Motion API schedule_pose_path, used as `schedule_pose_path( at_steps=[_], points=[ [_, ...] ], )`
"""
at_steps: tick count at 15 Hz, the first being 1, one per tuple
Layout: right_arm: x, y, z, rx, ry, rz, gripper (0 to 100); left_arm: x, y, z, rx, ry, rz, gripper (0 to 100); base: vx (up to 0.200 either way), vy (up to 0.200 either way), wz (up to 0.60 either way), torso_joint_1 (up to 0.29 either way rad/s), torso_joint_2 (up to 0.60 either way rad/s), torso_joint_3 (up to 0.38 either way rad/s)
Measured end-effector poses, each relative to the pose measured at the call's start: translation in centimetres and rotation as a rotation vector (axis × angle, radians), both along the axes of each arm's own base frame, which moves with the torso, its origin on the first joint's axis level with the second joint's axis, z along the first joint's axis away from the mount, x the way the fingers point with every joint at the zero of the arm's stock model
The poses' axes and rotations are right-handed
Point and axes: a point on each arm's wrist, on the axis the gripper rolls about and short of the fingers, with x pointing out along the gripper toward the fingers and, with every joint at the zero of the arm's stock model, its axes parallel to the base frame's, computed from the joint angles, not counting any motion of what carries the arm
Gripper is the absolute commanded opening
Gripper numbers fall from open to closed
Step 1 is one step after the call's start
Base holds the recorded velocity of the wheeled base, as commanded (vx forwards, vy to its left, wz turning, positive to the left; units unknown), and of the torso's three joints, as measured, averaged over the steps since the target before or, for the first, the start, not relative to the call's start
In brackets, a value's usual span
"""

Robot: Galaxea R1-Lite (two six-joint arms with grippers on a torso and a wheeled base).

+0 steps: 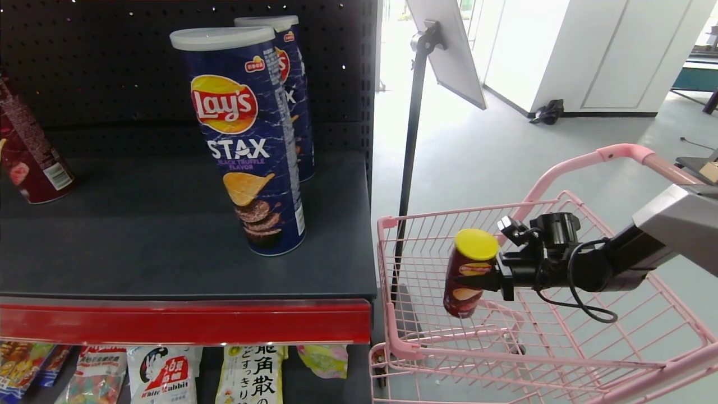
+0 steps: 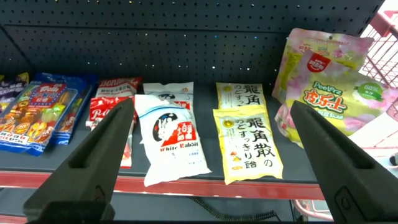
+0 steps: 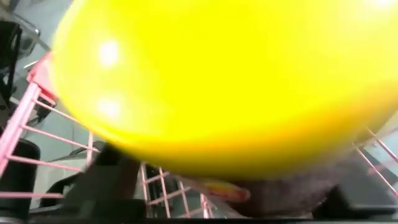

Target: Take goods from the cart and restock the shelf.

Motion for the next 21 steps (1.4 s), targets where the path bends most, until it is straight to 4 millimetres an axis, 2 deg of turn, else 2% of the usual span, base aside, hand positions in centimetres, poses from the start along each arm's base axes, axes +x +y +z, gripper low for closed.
schedule_pose_path(
  at_steps=[3, 5, 7, 10, 13, 16, 18, 21],
  points=[
    [-0.1, 0.3, 0.5, -0.002, -0.010, 0.007, 0, 0.0, 0.0, 0.0, 0.000, 0.000, 0.000, 100, 0.000, 0.000, 0.00, 0.000, 0.00, 0.000],
    [-0.3, 0.4, 1.6, -0.001, -0.033, 0.008, 0, 0.0, 0.0, 0.0, 0.000, 0.000, 0.000, 100, 0.000, 0.000, 0.00, 0.000, 0.00, 0.000],
    [-1.0, -0.2, 3.3, -0.001, -0.061, -0.009, 0, 0.0, 0.0, 0.0, 0.000, 0.000, 0.000, 100, 0.000, 0.000, 0.00, 0.000, 0.00, 0.000],
    [-2.8, -1.3, 7.0, 0.008, -0.101, -0.038, 0, 0.0, 0.0, 0.0, 0.000, 0.000, 0.000, 100, 0.000, 0.000, 0.00, 0.000, 0.00, 0.000],
    [-6.1, -1.5, 10.7, 0.024, -0.161, -0.030, 0, 0.0, 0.0, 0.0, 0.000, 0.000, 0.000, 100, 0.000, 0.000, 0.00, 0.000, 0.00, 0.000],
    [-11.0, -0.6, 14.1, 0.044, -0.201, -0.002, 0, 0.0, 0.0, 0.0, 0.000, 0.000, 0.000, 100, 0.000, 0.000, 0.00, 0.000, 0.00, 0.000],
    [-14.4, 0.9, 15.7, 0.060, -0.208, 0.043, 0, 0.0, 0.0, 0.0, 0.000, 0.000, 0.000, 100, 0.000, 0.000, 0.00, 0.000, 0.00, 0.000],
    [-18.5, 4.2, 17.2, 0.052, -0.254, 0.134, 0, 0.0, 0.0, 0.0, 0.000, 0.000, -0.001, 100, 0.000, 0.000, 0.00, 0.000, 0.00, 0.000]
  ],
)
